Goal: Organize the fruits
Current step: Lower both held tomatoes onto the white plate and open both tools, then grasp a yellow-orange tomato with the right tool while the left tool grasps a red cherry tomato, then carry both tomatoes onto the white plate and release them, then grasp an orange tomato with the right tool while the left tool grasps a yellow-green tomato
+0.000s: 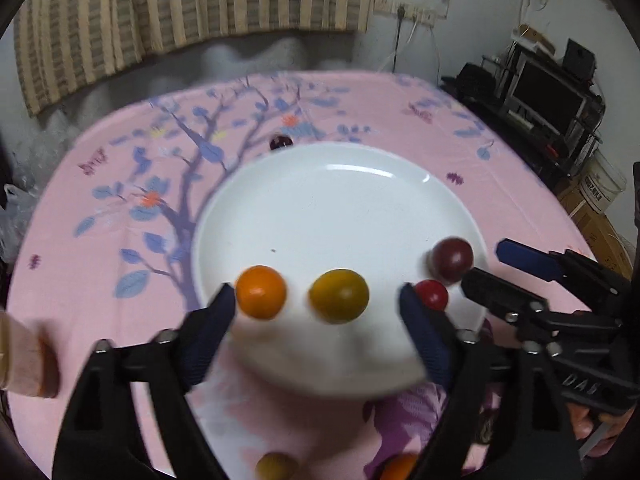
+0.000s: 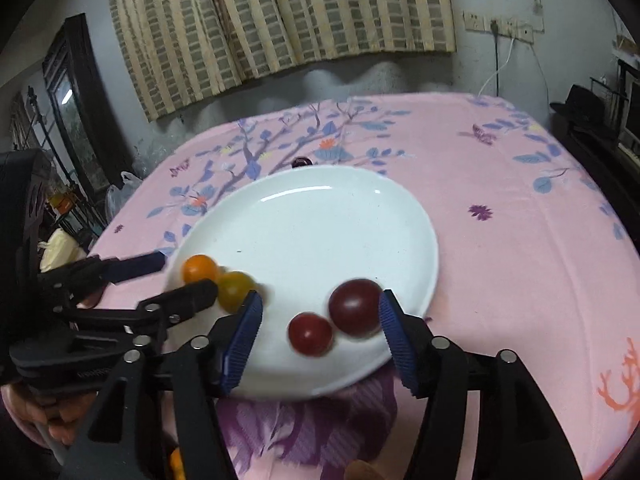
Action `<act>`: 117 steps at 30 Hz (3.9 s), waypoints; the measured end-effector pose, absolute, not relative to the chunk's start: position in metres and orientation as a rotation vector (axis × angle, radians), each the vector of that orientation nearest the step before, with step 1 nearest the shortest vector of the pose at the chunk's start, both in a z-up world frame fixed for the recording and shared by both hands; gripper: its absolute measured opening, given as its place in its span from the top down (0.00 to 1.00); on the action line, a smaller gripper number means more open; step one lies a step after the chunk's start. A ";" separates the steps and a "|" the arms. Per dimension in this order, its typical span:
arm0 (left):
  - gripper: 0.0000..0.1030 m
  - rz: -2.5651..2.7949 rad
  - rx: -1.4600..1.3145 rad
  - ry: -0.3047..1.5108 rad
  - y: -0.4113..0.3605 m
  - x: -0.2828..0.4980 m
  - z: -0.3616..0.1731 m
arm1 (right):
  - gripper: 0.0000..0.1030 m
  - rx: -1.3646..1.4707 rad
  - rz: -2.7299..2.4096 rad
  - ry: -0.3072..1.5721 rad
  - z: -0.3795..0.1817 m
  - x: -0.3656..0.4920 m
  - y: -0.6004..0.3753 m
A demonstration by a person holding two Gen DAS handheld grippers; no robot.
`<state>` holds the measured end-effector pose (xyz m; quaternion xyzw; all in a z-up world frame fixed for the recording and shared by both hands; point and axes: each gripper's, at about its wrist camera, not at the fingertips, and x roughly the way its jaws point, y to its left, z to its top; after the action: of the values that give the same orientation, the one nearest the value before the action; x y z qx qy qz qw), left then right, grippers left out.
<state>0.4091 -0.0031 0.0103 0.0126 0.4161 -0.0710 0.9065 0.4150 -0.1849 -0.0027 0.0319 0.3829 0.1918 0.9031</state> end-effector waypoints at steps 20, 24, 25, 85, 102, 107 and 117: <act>0.05 -0.171 -0.022 0.801 0.071 0.156 -0.031 | 0.30 -0.007 0.506 0.838 -0.044 0.153 -0.177; 0.05 -0.191 -0.059 0.768 0.078 0.145 -0.030 | 0.37 0.055 0.510 0.893 -0.055 0.159 -0.173; 0.05 -0.197 -0.075 0.772 0.080 0.144 -0.032 | 0.37 0.056 0.506 0.897 -0.056 0.161 -0.172; 0.70 -0.277 0.016 0.907 -0.010 0.418 0.014 | 0.59 0.120 0.412 0.732 -0.002 0.405 -0.190; 0.04 -0.151 0.023 0.751 0.034 0.286 0.028 | 0.32 -0.066 0.558 0.683 0.014 0.266 -0.197; 0.04 -0.176 -0.027 0.780 0.049 0.224 -0.001 | 0.33 -0.225 0.580 0.680 -0.003 0.197 -0.185; 0.04 -0.175 0.019 0.805 0.059 0.162 -0.025 | 0.41 -0.481 0.566 0.763 -0.040 0.195 -0.160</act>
<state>0.1621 0.0594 -0.0245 0.0093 0.3913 -0.0849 0.9163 0.1953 -0.1599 -0.0397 -0.2291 0.3638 0.2697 0.8616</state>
